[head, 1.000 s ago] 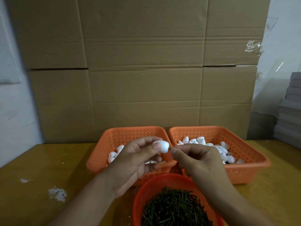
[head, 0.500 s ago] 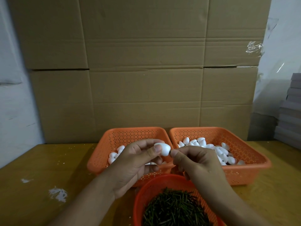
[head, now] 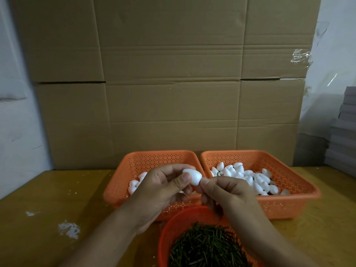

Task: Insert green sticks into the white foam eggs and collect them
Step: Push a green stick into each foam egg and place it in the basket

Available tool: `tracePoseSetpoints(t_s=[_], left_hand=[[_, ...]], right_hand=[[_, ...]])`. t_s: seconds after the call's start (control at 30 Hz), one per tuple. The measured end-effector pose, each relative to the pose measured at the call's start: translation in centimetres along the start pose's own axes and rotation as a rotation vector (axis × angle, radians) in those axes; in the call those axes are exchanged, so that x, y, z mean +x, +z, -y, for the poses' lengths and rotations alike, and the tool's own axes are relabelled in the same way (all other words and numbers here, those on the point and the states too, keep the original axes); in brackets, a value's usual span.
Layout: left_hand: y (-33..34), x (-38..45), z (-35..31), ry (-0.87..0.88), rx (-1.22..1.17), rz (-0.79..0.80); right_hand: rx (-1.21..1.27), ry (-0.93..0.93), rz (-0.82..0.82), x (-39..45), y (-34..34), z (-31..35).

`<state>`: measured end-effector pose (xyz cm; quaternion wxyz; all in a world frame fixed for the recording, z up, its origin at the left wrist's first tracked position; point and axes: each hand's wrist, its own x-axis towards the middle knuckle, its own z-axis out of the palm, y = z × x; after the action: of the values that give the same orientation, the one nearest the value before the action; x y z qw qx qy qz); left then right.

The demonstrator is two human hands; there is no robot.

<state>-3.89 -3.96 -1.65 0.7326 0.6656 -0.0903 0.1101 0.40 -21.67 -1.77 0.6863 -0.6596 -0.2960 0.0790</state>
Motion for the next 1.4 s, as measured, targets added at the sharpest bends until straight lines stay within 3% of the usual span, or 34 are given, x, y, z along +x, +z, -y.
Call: tracePoseSetpoints(t_s=[0.3, 0.63, 1.4], left_hand=[[-0.2, 0.1, -0.3, -0.004, 0.017, -0.033], [-0.3, 0.2, 0.1, 0.016, 0.156, -0.056], [0.8, -0.4, 0.5, -0.031, 0.137, -0.072]], right_hand=[[-0.027, 0.014, -0.024, 0.5, -0.3, -0.3], [-0.198, -0.201, -0.136, 0.3, 0.4, -2.3], [-0.304, -0.194, -0.059, -0.5, -0.1, -3.6]])
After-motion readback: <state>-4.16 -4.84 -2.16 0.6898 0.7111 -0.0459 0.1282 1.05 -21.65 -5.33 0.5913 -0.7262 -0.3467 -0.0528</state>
